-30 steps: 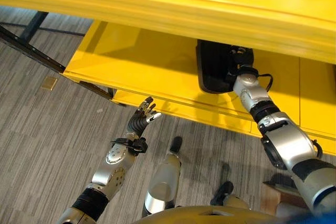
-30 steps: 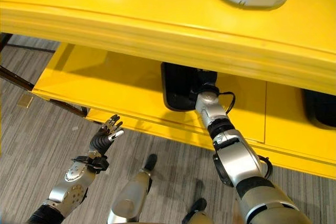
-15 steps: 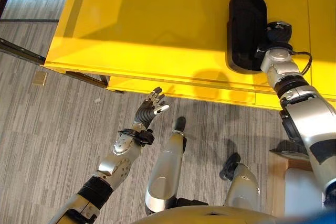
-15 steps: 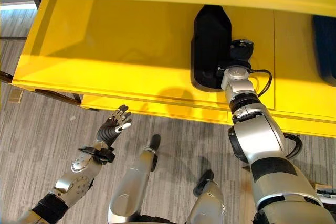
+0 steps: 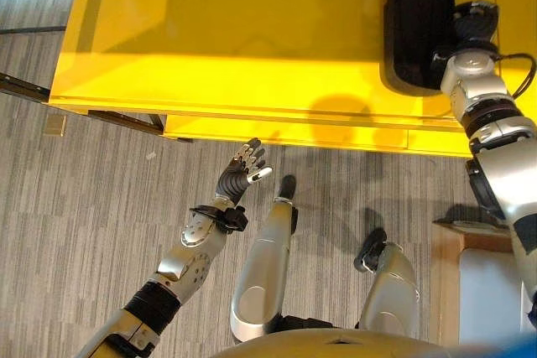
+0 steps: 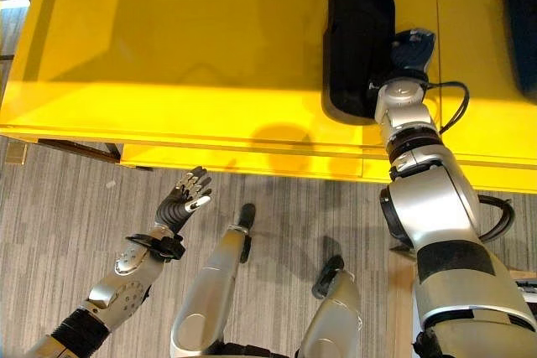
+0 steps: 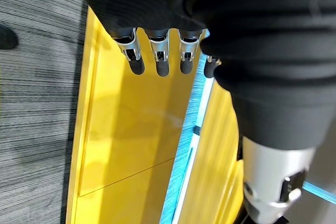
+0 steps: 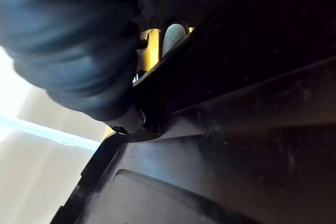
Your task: Move parts from the plastic box to the shelf.
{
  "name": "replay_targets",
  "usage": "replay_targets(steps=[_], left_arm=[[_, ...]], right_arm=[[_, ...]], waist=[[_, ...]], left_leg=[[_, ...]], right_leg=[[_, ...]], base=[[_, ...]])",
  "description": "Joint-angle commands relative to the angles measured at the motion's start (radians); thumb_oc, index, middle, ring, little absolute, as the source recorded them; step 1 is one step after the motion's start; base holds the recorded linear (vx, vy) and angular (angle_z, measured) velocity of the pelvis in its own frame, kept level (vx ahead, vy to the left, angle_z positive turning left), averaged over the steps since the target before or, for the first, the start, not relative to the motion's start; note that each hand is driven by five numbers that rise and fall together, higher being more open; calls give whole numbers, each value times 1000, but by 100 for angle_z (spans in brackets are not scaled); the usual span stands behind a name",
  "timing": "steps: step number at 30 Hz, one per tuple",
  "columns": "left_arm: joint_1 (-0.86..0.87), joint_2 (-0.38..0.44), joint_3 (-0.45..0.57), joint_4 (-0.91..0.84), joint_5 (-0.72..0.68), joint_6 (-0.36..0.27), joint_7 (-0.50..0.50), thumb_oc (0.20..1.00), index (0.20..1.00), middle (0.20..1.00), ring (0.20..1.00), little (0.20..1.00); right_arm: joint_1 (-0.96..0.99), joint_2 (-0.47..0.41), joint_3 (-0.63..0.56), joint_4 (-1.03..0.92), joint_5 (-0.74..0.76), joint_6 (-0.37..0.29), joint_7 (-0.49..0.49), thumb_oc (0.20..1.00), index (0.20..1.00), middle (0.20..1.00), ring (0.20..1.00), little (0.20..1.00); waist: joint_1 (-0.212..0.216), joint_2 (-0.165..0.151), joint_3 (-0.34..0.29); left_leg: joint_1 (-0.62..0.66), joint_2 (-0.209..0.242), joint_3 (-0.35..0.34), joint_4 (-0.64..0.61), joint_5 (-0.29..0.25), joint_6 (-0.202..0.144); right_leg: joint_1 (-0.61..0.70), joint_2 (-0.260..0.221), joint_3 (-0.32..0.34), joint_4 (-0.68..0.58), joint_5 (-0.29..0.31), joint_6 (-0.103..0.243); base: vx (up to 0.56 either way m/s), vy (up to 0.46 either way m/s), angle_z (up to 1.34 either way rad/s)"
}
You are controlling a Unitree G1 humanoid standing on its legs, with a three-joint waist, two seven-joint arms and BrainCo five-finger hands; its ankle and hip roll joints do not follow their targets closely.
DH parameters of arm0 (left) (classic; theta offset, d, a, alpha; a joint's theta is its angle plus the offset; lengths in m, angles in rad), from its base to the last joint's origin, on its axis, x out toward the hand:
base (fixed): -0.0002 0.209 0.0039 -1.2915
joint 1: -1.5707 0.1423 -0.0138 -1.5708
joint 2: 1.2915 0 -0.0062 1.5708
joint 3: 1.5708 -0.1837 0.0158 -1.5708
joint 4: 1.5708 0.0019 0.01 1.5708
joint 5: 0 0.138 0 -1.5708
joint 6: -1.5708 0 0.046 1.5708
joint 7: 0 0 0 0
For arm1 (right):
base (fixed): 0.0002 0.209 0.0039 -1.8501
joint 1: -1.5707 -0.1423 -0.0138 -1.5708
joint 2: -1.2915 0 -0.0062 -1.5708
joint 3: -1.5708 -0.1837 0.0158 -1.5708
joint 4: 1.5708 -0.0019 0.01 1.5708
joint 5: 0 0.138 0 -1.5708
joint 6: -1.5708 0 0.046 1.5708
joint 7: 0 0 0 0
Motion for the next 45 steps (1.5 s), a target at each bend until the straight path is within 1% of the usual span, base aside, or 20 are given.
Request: replay_targets(steps=[1,11,16,23,31,42,43,44,45], left_arm=[[-27,36,-4,-77,-4,-64,-3,1000,1000,1000,1000,1000],[-66,40,-28,-85,-1,-73,-10,1000,1000,1000,1000,1000],[-83,31,-39,-85,-9,-80,-9,1000,1000,1000,1000,1000],[-104,36,-47,-91,-6,-90,-6,1000,1000,1000,1000,1000],[-111,42,-44,-95,-9,-99,3,1000,1000,1000,1000,1000],[-116,53,-50,-101,-13,-108,3,1000,1000,1000,1000,1000],[-114,54,-50,-101,-14,-108,2,1000,1000,1000,1000,1000],[-114,54,-50,-101,-14,-108,2,1000,1000,1000,1000,1000],[-115,55,-50,-102,-13,-109,1,1000,1000,1000,1000,1000]], right_arm=[[-121,-94,63,12,-43,-14,-5,200,200,200,200,200],[-203,-134,149,51,-131,11,-3,200,200,200,200,200],[-230,-147,156,61,-125,14,-5,200,200,200,200,200],[-260,-154,160,65,-82,2,-3,200,200,200,200,200],[-280,-136,139,74,-23,-15,-18,200,200,200,200,200],[-302,-110,151,79,-26,-14,-23,200,200,200,200,200],[-302,-111,155,76,-33,-14,-24,598,598,598,598,598],[-302,-111,155,76,-33,-14,-24,950,950,950,950,950],[-303,-111,158,73,-38,-16,-26,1000,1000,1000,1000,1000]], waist=[[15,12,-3],[22,18,2],[26,22,1],[28,24,-1],[28,27,-3],[30,28,-4],[30,28,-4],[30,28,-4],[29,28,-5]], left_leg=[[-6,16,65,76,-117,30],[-45,5,61,86,-120,33],[-62,3,62,96,-124,35],[-78,1,64,102,-127,38],[-85,0,65,109,-131,39],[-87,-2,65,118,-135,43],[-86,-2,65,117,-135,43],[-86,-2,65,117,-135,43],[-85,-2,65,116,-134,42]], right_leg=[[-10,50,4,14,-1,-44],[-44,41,-1,38,-10,-42],[-61,38,-4,52,-15,-41],[-80,32,-2,64,-18,-38],[-93,28,-1,83,-23,-40],[-98,30,6,90,-24,-39],[-98,29,7,90,-24,-39],[-98,29,7,90,-24,-39],[-98,29,7,90,-24,-40]], base=[[0,0,0],[2,-3,0],[0,0,0],[12,-4,4],[0,0,0],[0,0,0],[0,0,0],[0,0,0],[0,0,0]])
